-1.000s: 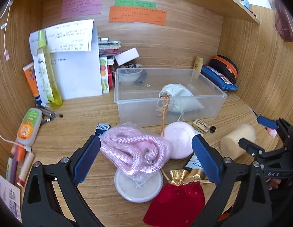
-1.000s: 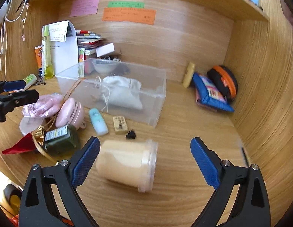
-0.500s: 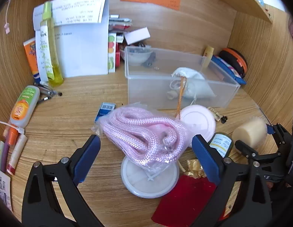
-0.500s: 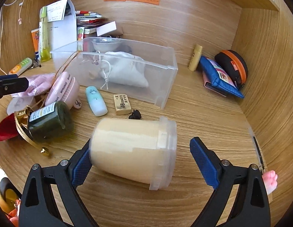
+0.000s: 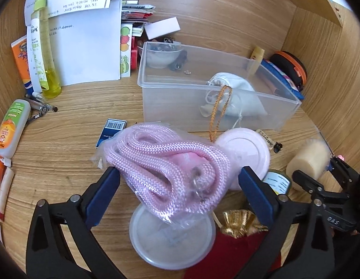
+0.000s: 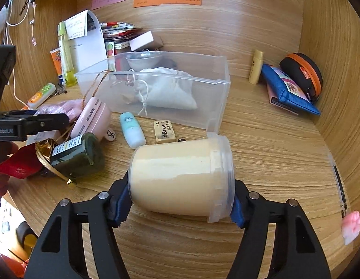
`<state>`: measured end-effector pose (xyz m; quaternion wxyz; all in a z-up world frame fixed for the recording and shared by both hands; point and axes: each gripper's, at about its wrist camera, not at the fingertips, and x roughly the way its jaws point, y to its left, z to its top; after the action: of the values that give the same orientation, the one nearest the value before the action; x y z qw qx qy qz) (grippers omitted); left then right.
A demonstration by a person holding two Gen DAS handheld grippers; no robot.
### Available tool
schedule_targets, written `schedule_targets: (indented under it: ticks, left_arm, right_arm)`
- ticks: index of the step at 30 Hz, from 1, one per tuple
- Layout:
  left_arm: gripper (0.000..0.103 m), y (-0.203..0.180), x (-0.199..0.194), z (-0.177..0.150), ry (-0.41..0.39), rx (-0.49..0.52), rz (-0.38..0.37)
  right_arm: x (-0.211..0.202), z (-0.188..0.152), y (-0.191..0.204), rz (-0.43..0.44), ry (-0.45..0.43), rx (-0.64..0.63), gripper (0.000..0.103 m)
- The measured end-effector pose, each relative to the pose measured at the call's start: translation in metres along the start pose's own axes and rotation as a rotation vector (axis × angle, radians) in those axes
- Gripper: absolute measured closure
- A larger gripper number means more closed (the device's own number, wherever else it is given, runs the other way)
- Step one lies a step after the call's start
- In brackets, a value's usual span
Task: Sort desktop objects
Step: 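Grasp the bagged pink rope with the left gripper while the right holds the jar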
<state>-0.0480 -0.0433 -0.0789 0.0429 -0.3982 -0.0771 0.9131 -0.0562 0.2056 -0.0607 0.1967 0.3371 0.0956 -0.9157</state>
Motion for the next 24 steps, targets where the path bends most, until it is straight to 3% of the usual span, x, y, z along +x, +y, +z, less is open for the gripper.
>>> schedule_targets:
  ticks: [5, 10, 12, 14, 17, 24]
  left_arm:
    - [0.0, 0.014, 0.01, 0.005, 0.052, -0.07, -0.033]
    - [0.0, 0.026, -0.003, 0.005, -0.004, -0.113, -0.01]
    - [0.003, 0.029, -0.011, 0.004, -0.032, -0.112, 0.001]
    - [0.015, 0.031, -0.018, 0.004, -0.041, -0.101, -0.001]
    - [0.022, 0.033, -0.021, 0.003, -0.045, -0.083, 0.005]
    - [0.024, 0.039, -0.024, 0.003, -0.047, -0.074, 0.059]
  right_arm:
    - [-0.002, 0.003, -0.005, 0.015, -0.018, 0.012, 0.039]
    - [-0.007, 0.005, -0.014, 0.041, -0.039, 0.046, 0.039]
    - [-0.009, 0.006, -0.018, 0.052, -0.044, 0.06, 0.039]
    - [-0.009, 0.008, -0.021, 0.064, -0.045, 0.073, 0.039]
    - [-0.008, 0.01, -0.026, 0.081, -0.044, 0.085, 0.039]
    - [-0.008, 0.012, -0.027, 0.082, -0.047, 0.081, 0.039]
